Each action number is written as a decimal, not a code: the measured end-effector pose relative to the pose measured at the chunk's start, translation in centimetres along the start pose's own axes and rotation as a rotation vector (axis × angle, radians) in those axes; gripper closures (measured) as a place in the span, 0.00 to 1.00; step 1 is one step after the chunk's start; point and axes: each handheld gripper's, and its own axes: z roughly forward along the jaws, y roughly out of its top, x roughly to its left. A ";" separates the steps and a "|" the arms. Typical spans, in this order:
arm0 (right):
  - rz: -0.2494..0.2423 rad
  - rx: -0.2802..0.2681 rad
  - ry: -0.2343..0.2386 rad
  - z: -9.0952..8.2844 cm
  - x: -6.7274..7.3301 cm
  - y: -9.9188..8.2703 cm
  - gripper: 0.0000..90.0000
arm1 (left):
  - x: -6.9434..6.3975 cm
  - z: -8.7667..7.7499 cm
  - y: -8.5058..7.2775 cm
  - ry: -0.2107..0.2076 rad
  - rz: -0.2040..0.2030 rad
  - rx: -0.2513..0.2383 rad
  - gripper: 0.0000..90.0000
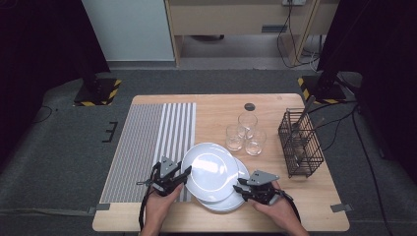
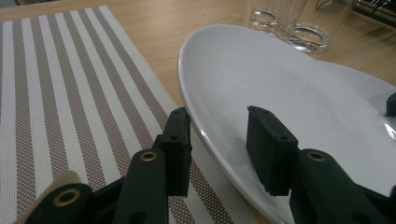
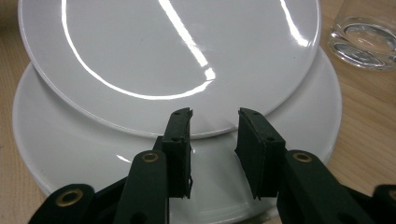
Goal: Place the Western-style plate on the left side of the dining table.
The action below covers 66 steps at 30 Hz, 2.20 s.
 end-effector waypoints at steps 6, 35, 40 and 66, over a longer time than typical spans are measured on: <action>0.001 0.004 -0.001 0.2 -0.1 0.0 0.73 | 0.0 -0.6 0.6 -0.026 -0.003 -0.018 0.73; 0.020 -0.011 -0.014 0.7 -0.3 0.2 0.73 | -1.4 -0.6 3.4 -0.136 -0.003 -0.036 0.83; 0.014 -0.011 -0.018 0.9 -0.2 0.2 0.72 | -1.2 -0.4 4.0 -0.148 -0.040 -0.039 0.86; 0.019 -0.126 -0.075 -1.5 -0.3 0.8 0.70 | -2.3 0.4 8.1 -0.222 -0.050 -0.024 0.95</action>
